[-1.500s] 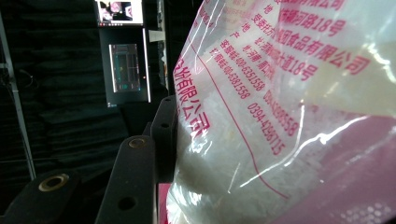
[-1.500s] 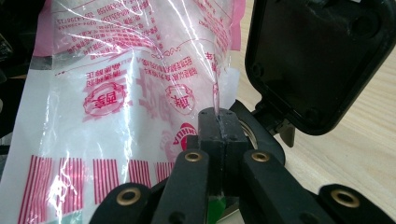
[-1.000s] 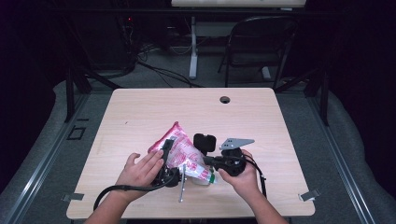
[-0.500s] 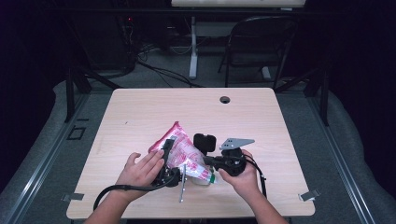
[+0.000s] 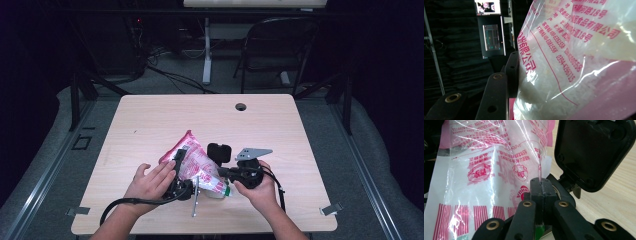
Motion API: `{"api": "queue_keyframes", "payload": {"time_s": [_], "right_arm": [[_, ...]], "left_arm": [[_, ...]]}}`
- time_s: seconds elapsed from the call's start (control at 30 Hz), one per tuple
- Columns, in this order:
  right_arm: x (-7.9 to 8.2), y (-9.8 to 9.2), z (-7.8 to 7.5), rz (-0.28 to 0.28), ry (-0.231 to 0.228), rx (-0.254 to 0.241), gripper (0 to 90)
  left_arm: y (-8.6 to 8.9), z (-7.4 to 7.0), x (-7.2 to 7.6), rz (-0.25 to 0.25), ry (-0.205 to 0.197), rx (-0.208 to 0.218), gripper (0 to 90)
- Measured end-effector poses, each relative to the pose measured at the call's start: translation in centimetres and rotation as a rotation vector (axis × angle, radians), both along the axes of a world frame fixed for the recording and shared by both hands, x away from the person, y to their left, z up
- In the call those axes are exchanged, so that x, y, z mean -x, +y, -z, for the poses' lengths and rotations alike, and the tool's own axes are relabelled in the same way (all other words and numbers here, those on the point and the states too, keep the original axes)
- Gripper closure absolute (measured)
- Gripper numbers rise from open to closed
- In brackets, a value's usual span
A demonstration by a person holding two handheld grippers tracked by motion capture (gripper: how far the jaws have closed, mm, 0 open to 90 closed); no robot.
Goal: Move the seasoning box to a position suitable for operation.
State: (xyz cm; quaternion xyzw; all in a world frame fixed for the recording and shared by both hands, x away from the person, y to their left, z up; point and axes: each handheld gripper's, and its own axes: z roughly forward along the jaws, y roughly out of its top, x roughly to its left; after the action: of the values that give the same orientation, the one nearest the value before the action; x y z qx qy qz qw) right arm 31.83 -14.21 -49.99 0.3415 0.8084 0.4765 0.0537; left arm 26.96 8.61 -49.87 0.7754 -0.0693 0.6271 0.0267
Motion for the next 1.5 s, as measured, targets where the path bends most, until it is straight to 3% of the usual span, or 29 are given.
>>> {"api": "queue_keyframes", "payload": {"time_s": [1.5], "right_arm": [[0.00,-0.02,0.03,0.001,-0.003,0.005,90.0]], "left_arm": [[-0.06,-0.03,0.01,0.000,0.012,-0.002,61.0]]}}
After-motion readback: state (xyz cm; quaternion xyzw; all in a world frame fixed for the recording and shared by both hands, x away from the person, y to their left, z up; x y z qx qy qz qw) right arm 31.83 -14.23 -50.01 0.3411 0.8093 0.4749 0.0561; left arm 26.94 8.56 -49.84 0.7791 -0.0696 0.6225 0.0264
